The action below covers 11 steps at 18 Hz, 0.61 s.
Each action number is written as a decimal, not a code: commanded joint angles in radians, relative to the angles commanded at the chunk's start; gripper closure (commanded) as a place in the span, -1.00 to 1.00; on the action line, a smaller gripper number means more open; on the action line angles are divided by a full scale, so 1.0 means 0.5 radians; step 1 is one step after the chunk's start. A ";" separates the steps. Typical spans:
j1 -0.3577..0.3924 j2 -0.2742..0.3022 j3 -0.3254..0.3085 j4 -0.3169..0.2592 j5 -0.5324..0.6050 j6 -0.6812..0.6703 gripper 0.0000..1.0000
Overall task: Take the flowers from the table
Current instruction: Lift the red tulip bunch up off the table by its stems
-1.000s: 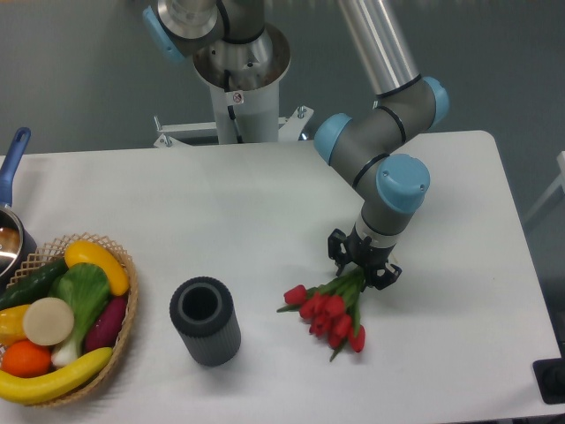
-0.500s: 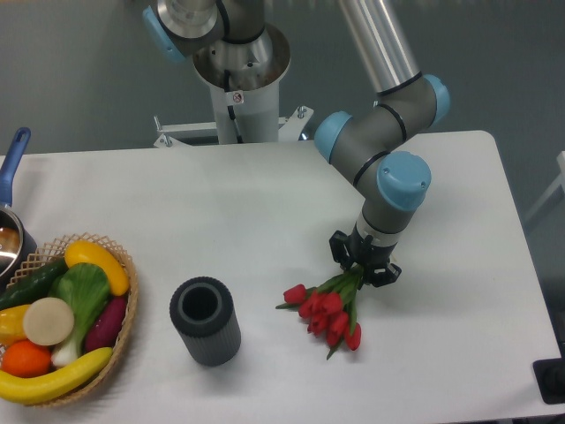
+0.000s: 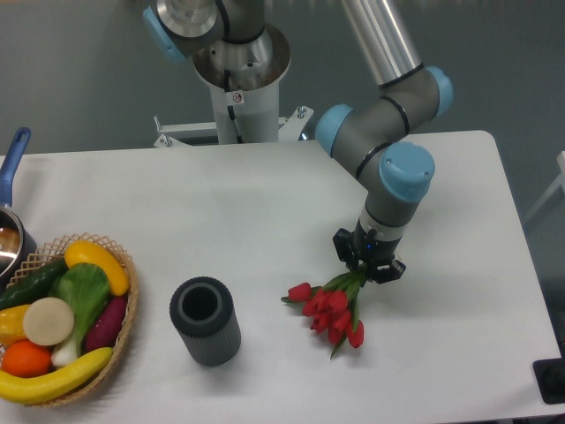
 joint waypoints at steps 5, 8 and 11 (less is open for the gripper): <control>0.028 0.193 0.006 0.009 -0.475 -0.064 0.38; 0.098 0.298 0.003 0.018 -0.678 -0.119 0.38; 0.165 0.393 0.000 0.018 -0.923 -0.205 0.38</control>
